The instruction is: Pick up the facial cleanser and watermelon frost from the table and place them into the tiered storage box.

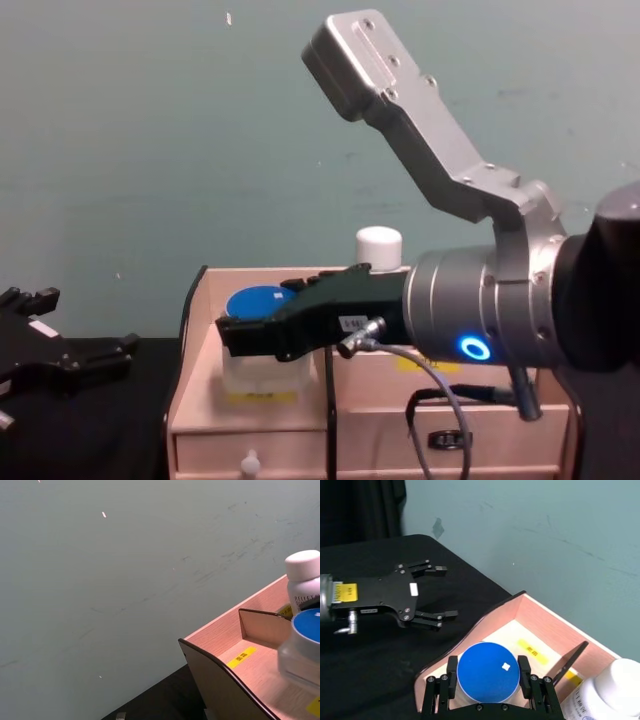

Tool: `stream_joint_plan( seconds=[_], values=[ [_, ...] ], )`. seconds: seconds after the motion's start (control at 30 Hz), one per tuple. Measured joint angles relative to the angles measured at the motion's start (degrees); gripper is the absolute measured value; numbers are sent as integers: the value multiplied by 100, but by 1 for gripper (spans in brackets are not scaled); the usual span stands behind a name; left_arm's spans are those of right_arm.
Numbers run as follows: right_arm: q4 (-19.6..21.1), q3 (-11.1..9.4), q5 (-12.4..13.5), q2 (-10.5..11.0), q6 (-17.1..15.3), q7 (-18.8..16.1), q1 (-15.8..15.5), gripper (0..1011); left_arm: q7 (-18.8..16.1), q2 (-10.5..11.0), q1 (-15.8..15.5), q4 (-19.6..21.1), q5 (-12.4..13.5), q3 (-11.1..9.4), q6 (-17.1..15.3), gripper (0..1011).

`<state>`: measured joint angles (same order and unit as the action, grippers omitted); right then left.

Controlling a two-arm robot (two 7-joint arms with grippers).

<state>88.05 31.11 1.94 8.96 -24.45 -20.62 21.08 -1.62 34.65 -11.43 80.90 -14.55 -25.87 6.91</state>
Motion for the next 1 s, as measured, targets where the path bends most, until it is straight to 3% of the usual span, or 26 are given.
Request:
stream_joint_plan(
  seconds=[0.53, 1.0],
  values=[
    [-575, -85, -40, -220, 108, -23, 245, 729, 0, 0, 0, 0, 0, 0, 0, 1010],
    [-640, -92, -10, -244, 98, -57, 266, 732, 0, 0, 0, 0, 0, 0, 0, 1009]
  ],
)
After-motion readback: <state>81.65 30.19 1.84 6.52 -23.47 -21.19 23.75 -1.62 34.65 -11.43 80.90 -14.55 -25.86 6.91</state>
